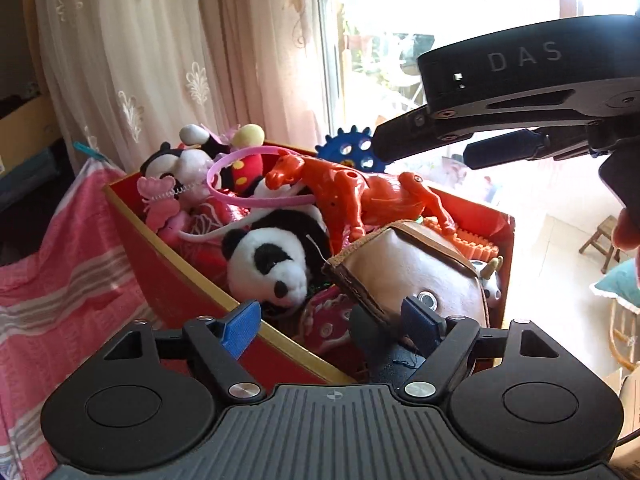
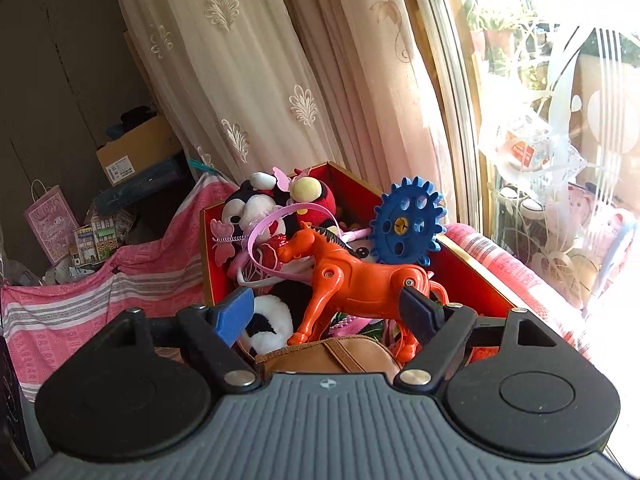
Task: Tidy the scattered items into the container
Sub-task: 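Lower the pouch into the box and open both grippers, then withdraw both grippers from the box back over the cloth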
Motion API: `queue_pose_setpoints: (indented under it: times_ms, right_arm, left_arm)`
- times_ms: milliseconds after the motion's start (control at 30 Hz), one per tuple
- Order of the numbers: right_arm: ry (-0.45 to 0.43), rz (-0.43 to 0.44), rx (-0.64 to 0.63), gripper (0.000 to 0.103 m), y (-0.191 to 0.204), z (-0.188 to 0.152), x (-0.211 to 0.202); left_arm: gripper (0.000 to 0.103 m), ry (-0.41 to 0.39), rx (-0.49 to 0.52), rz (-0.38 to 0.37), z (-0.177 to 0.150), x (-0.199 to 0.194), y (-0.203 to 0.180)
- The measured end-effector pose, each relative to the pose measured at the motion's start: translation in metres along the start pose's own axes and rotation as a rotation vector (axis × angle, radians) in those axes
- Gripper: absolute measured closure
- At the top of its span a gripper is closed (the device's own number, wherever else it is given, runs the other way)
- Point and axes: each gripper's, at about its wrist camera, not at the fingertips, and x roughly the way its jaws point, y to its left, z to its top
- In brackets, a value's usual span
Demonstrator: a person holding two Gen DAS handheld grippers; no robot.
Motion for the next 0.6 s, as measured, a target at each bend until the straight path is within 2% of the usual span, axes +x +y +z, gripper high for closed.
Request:
queue_pose_setpoints:
  times_ms: [67,267,433,600]
  right_arm:
    - [0.007,-0.005,0.005,0.02,-0.002,-0.002,0.0]
    - [0.027,-0.013,0.017,0.02,-0.007,-0.008,0.004]
    - [0.018,-0.015,0.012,0.02,-0.01,-0.007,0.002]
    - [0.012,-0.007,0.011,0.019,-0.012,-0.006,0.0]
  left_arm:
    - [0.018,0.019,-0.041,-0.06,0.0,0.004,0.007]
    - [0.021,0.052,0.009,-0.143,-0.004,0.014,-0.02]
    - [0.022,0.029,-0.012,-0.191,-0.001,0.01,-0.025]
    - [0.022,0.022,-0.008,-0.167,0.007,0.015,-0.033]
